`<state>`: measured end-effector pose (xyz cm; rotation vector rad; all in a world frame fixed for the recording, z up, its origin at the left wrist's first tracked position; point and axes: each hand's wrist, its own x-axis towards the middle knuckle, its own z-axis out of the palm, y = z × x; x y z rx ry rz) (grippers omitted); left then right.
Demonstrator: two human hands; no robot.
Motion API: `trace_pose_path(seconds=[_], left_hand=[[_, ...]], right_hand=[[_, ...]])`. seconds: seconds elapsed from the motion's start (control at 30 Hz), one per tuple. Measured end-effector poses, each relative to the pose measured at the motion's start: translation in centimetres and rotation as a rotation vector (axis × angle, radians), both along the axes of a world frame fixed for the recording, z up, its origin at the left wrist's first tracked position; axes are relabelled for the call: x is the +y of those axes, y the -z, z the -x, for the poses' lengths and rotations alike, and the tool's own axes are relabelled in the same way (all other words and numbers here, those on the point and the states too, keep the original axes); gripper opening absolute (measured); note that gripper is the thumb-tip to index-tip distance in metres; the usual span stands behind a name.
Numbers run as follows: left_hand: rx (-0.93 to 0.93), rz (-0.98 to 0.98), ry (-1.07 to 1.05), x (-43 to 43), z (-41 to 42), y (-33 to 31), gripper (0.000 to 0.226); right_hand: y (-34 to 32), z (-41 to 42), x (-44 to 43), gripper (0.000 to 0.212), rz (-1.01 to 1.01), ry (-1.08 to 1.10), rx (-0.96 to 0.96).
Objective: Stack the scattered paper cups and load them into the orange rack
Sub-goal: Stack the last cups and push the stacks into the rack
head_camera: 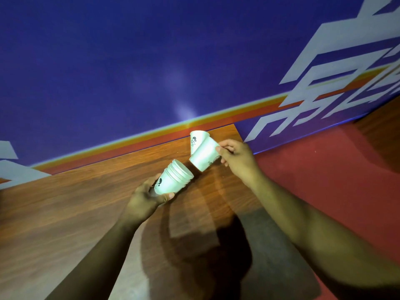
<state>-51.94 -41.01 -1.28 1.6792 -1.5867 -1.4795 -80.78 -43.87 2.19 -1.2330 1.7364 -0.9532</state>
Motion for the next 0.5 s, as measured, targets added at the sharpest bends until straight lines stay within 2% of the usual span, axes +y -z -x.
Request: trace_pose_path(seconds=[0.23,0.33,0.4,0.47,0.5], left_hand=[[0.140,0.002,0.011,0.0,1.2,-1.0,0.061],[0.163,-0.010,-0.047,0.1,0.8,-1.0,0.056],[0.159,-0.016,-0.066,0.3,0.2,-0.8,0.056],[0.146,-0.020,-0.068,0.5,-0.6,-0.5,0.057],[0.134,-0.018,-0.074,0.7,-0.9,-0.4,0.055]], right_hand=[[-1.0,-4.3,1.6,0.006,-0.055,-0.175,-0.195],[-0.5,-5.9,2.0,0.015,-0.073,-0.284,-0.148],[-0.3,-6.3,1.3,0.013,-0.091,-0.294,-0.151],[0.7,-6.1,-0.8,0.010,-0.027,-0.190,-0.096],[1.4,-5.7,-2.2,0.012,0.000,-0.112,-0.006]])
